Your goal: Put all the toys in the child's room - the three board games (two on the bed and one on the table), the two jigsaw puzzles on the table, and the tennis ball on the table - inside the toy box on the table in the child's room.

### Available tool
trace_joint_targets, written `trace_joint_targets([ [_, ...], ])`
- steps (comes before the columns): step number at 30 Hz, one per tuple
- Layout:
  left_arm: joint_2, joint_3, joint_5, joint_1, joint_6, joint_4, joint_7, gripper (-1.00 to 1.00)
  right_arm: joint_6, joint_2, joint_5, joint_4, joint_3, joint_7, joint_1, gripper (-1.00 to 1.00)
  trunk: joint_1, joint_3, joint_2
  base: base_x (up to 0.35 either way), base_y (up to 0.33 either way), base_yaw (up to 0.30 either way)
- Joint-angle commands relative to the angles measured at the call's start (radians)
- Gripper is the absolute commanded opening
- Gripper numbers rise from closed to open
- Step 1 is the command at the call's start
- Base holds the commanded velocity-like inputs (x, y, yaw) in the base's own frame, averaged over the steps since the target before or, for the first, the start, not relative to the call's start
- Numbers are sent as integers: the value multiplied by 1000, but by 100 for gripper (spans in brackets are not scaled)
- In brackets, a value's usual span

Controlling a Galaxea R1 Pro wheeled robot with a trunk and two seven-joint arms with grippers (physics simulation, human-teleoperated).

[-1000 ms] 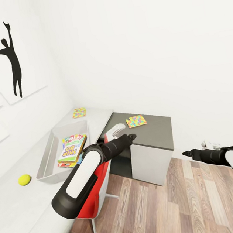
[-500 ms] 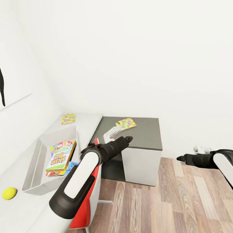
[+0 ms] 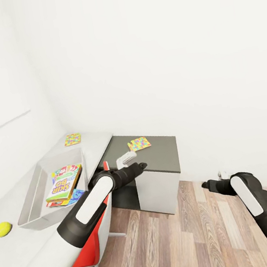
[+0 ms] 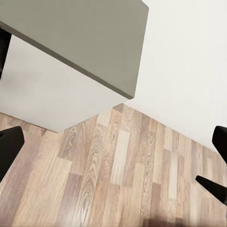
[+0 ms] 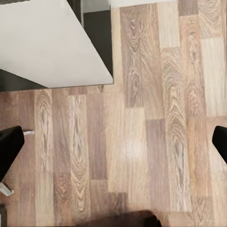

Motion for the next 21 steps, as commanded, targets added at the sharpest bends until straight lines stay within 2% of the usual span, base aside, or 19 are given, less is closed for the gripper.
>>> trace_joint_targets([
  [1, 1, -1, 6, -1, 0, -1, 7, 100, 2, 0, -10, -1, 0, -10, -1, 100, 1, -2, -2, 0, 0, -33],
  [5, 2, -1, -23, -2, 1, 45, -23, 100, -77, 6, -1, 18, 11, -12, -1, 100, 1, -1, -2, 0, 0, -23],
  [8, 1, -1, -29, -2, 2, 58, -30, 100, -97, 7, 1, 22, 21, -12, -1, 100, 1, -1, -2, 0, 0, -15],
  [10, 0, -3, -39, -2, 2, 79, -39, 100, -128, 8, 4, 27, 49, -11, -1, 100, 1, -1, -2, 0, 0, -10],
  [11, 0, -3, -39, -2, 2, 79, -39, 100, -128, 8, 4, 27, 49, -11, -1, 100, 1, -1, -2, 0, 0, -9],
  [13, -3, -5, -45, -1, 2, 94, -45, 100, -149, 8, 6, 31, 79, -11, -1, 100, 1, -1, -2, 0, 0, -6],
  [16, -7, -8, -48, 5, 2, 104, -49, 100, -162, 7, 7, 31, 99, -10, -1, 100, 1, -1, -2, 0, 0, -4],
  [21, -16, -14, -52, 30, 1, 115, -52, 100, -174, 5, 8, 28, 117, -8, 1, 100, 1, -1, -2, 0, 0, -3],
])
